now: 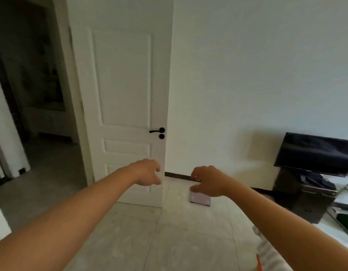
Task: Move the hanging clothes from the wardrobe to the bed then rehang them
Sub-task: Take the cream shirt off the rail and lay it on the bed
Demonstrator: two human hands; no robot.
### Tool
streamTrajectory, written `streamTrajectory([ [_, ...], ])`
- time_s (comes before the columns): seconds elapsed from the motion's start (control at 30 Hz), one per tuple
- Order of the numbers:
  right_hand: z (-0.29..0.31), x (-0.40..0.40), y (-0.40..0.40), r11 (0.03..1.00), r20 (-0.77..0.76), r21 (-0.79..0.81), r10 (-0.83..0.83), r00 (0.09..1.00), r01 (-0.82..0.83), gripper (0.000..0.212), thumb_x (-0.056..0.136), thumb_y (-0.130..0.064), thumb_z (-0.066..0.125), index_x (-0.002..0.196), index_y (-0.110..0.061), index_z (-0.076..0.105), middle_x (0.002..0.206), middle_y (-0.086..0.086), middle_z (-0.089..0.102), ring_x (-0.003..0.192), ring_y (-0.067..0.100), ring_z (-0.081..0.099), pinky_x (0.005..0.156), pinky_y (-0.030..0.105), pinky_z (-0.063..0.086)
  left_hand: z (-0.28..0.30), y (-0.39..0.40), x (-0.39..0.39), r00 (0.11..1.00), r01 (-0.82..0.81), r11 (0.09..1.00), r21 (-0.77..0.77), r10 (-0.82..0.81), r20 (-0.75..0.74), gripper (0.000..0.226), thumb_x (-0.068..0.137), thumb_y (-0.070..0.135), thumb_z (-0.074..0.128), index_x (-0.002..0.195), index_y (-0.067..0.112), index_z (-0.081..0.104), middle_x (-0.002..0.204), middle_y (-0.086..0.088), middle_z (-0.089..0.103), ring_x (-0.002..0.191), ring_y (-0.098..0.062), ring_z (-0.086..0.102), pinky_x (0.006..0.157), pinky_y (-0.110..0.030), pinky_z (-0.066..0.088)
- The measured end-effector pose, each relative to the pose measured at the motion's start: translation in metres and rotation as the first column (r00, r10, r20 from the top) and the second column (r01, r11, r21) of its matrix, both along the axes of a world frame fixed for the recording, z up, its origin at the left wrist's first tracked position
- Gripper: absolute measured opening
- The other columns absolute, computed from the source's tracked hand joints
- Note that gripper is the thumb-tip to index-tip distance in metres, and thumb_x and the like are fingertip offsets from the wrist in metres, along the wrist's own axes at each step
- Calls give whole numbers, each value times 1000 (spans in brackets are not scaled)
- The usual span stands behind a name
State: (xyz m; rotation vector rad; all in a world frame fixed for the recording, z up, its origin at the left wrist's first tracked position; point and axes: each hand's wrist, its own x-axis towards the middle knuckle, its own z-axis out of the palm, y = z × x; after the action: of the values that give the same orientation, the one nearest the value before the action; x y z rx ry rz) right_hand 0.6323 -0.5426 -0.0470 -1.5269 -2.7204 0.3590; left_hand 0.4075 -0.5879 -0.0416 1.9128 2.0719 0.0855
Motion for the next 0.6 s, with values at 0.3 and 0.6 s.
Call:
streamTrajectory([
  [0.3, 10, -182, 12, 928, -15, 0, 373, 928, -373, 53, 89, -47, 64, 135, -24, 50, 132, 1, 55, 114, 21, 56, 98, 34, 46, 2, -77, -155, 924, -381, 924, -15, 382, 38, 57, 90, 37, 63, 142, 21, 44, 143, -2, 48, 122, -20, 52, 99, -33, 46],
  [0.6, 33, -342, -43, 713, 16, 41, 700, 714, -700, 49, 94, -39, 61, 136, -18, 49, 130, 4, 56, 115, 22, 54, 99, 35, 47, 11, -193, -252, 734, -679, 733, 31, 679, 27, 60, 93, 40, 59, 145, 16, 39, 148, -4, 42, 131, -22, 44, 105, -32, 39],
])
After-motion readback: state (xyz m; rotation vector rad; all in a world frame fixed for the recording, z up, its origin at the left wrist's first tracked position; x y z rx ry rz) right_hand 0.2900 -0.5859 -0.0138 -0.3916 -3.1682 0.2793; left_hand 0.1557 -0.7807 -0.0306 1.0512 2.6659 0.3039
